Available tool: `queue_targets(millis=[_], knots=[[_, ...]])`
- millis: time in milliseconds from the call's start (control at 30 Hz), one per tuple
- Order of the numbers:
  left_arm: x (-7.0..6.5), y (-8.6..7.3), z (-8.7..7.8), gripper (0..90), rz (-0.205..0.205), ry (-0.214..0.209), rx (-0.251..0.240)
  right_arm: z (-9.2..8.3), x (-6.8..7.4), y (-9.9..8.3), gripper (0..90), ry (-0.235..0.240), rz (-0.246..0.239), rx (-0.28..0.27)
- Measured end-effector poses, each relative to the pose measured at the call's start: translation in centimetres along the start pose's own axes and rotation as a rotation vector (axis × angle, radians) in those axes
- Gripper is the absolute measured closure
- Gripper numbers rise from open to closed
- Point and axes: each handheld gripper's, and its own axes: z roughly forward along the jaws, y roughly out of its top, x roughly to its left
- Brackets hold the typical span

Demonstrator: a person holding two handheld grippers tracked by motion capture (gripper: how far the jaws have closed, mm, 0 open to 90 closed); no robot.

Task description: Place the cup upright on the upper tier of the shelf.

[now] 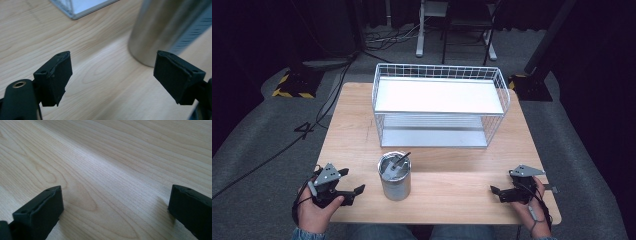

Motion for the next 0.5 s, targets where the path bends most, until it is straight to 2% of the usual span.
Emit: queue_targets(millis=[33,67,133,200,233,267,300,500], knots=[[-0.5,0.2,-0.2,15.9,0.015,-0.029,-0.017,0.0,0.0,0.0,0.1,0.0,0.0,0.0],[-0.5,0.2,-0.2,15.9,0.015,-0.029,-0.017,0.0,0.0,0.0,0.1,0.0,0.0,0.0],[-1.3,0.5,-0.4,15.9,0.002,-0.085,-0.078,0.0,0.0,0.0,0.1,0.0,0.0,0.0],[-1.4,0.5,-0.5,15.9,0.001,-0.096,-0.094,0.0,0.0,0.0,0.1,0.0,0.0,0.0],[-1.8,0.7,-0.4,15.9,-0.01,-0.133,-0.131,0.0,0.0,0.0,0.1,-0.001,-0.001,0.001],[-1.8,0.7,-0.4,15.9,-0.01,-0.133,-0.131,0.0,0.0,0.0,0.1,-0.001,-0.001,0.001],[-2.2,0.9,-0.2,15.8,-0.015,-0.153,-0.163,0.0,0.0,0.0,0.1,-0.001,-0.001,0.001],[-3.4,1.3,0.6,15.8,-0.006,-0.165,-0.212,0.0,0.0,0.0,0.1,0.0,0.0,0.0]])
